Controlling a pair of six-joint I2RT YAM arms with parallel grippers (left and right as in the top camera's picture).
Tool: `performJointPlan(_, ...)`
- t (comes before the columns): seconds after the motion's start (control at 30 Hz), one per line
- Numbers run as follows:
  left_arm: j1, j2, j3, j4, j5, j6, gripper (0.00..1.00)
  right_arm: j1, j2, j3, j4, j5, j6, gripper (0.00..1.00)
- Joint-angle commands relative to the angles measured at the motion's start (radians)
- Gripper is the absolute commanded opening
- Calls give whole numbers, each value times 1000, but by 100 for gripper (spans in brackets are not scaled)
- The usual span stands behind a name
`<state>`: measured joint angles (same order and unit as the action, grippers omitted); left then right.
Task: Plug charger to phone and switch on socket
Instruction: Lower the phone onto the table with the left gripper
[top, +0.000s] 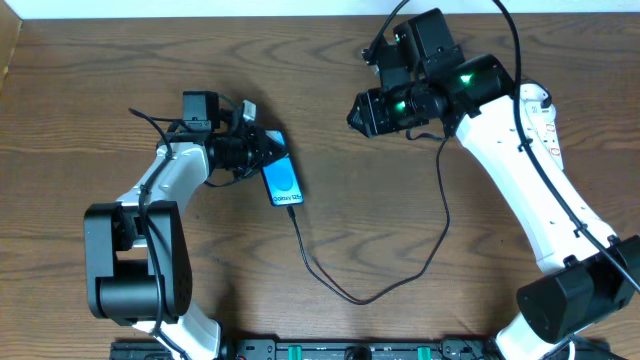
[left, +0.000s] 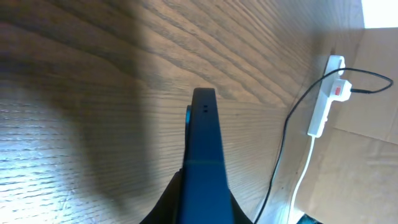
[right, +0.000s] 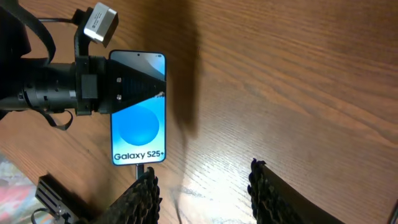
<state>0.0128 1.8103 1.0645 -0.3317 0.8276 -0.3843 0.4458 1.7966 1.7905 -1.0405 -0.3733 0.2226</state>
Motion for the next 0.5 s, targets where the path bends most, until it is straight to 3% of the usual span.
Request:
performJointPlan(0.0, -22, 35, 3, 11, -6, -21, 7, 17, -27, 11, -5, 27, -14, 46)
performJointPlan(0.37, -34, 121, 3, 47, -12, -43, 8, 22, -27, -5, -15, 32, -14, 46)
performJointPlan(0.47, -37, 143, -3, 18, -78, -43, 8, 22, -27, -5, -20, 32, -14, 46)
